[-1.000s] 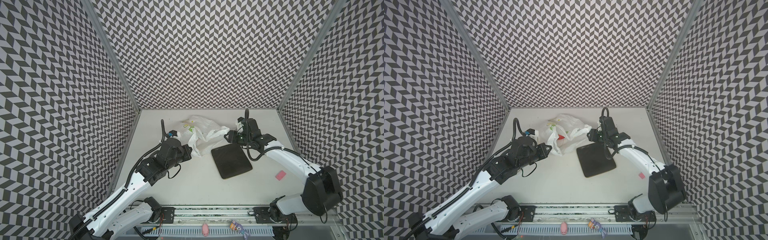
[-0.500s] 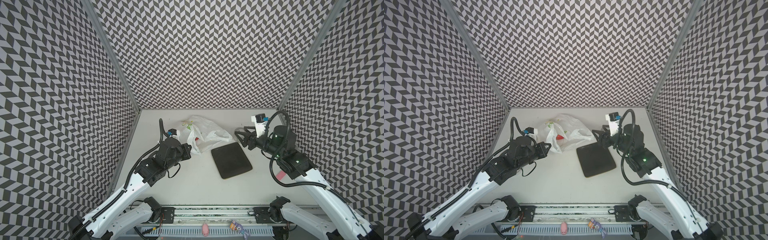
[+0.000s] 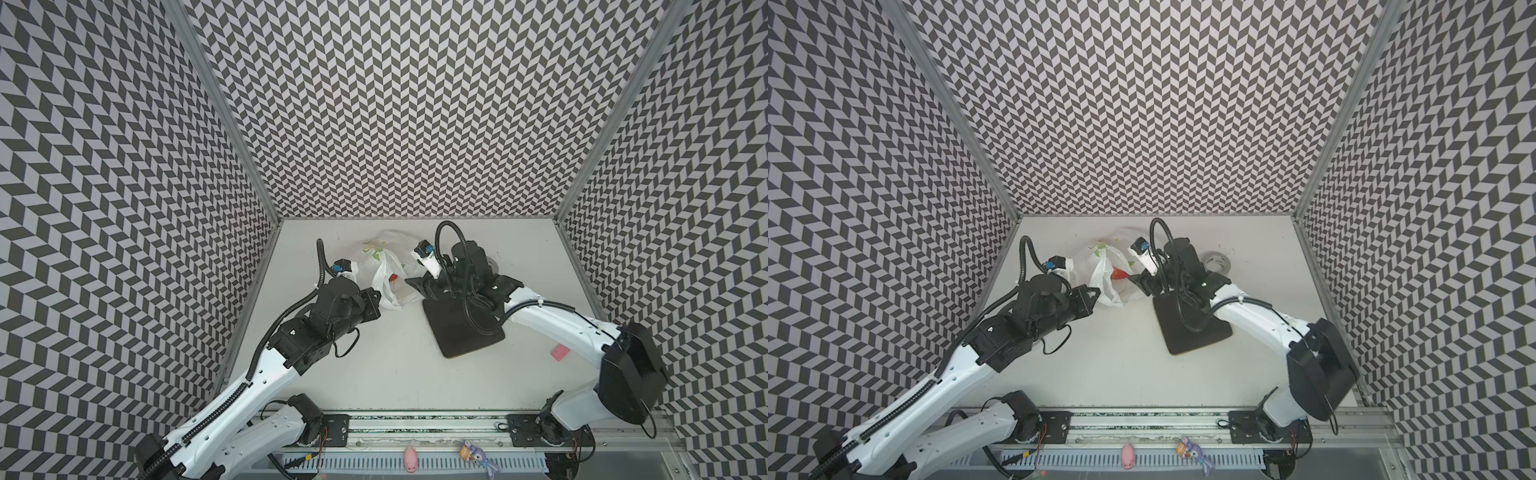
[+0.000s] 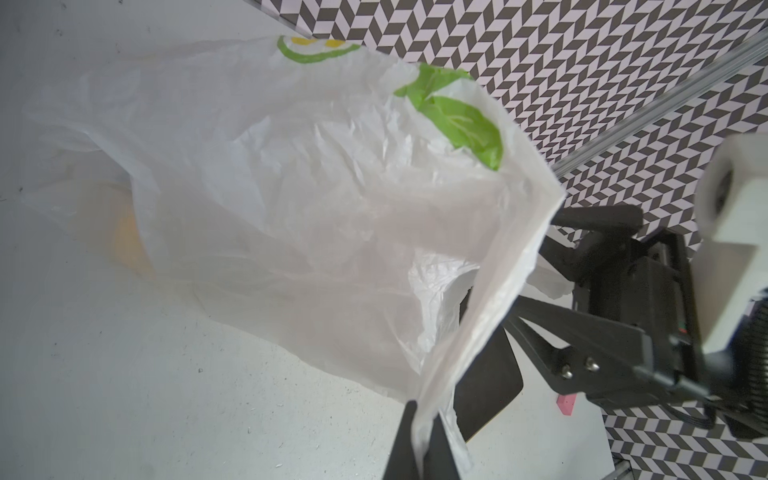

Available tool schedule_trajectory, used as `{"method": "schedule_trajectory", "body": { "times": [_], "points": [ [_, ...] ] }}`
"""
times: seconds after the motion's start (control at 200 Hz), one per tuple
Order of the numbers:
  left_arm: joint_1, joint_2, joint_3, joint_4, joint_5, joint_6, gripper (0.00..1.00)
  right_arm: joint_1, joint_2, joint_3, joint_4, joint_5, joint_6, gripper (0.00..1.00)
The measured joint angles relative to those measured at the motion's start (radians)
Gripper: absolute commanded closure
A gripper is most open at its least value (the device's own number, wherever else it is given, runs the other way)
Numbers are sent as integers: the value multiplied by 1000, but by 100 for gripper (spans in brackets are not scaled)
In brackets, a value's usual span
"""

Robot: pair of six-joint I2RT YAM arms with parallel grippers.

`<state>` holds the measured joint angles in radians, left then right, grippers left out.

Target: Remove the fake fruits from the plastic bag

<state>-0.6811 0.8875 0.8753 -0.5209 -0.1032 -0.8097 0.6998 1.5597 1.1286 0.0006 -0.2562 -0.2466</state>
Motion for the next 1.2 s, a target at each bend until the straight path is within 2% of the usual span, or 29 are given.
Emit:
{"method": "schedule_trajectory", "body": {
  "times": [0.11, 0.17, 0.325, 0.386, 0.476, 0.561, 0.726, 0.841, 1.021, 1.066, 1.132, 1.167, 1.202],
  "points": [
    [0, 0, 0, -13, -9, 0, 100, 7, 86, 21, 60, 13, 13, 32],
    [0, 0, 0, -23, -13, -1, 100, 7, 125, 33, 83, 18, 23, 37],
    [0, -19, 0, -41, -31, -3, 100, 7, 215, 87, 118, 80, 65, 74],
    [0, -30, 4, -53, -39, -3, 100, 6, 247, 132, 112, 114, 76, 85],
    [0, -44, 6, -76, -48, -3, 100, 5, 270, 196, 98, 160, 79, 95],
    [0, -57, 6, -109, -53, -3, 100, 0, 270, 243, 98, 195, 66, 98],
    [0, -78, 6, -191, -59, -3, 100, -17, 270, 319, 118, 278, 28, 98],
    [0, -88, 4, -202, -57, 6, 100, -27, 274, 348, 157, 304, 24, 94],
    [0, -69, 4, -215, -37, 28, 100, -29, 365, 411, 244, 335, 18, 89],
    [0, -60, 4, -219, -29, 32, 100, -32, 388, 415, 255, 341, 14, 83],
    [0, -53, 4, -230, -19, 32, 100, -36, 409, 415, 257, 350, 12, 60],
    [0, -52, 4, -237, -15, 31, 100, -39, 415, 413, 256, 357, 11, 51],
    [0, -52, 4, -243, -13, 31, 100, -42, 415, 409, 254, 359, 10, 47]
  ]
}}
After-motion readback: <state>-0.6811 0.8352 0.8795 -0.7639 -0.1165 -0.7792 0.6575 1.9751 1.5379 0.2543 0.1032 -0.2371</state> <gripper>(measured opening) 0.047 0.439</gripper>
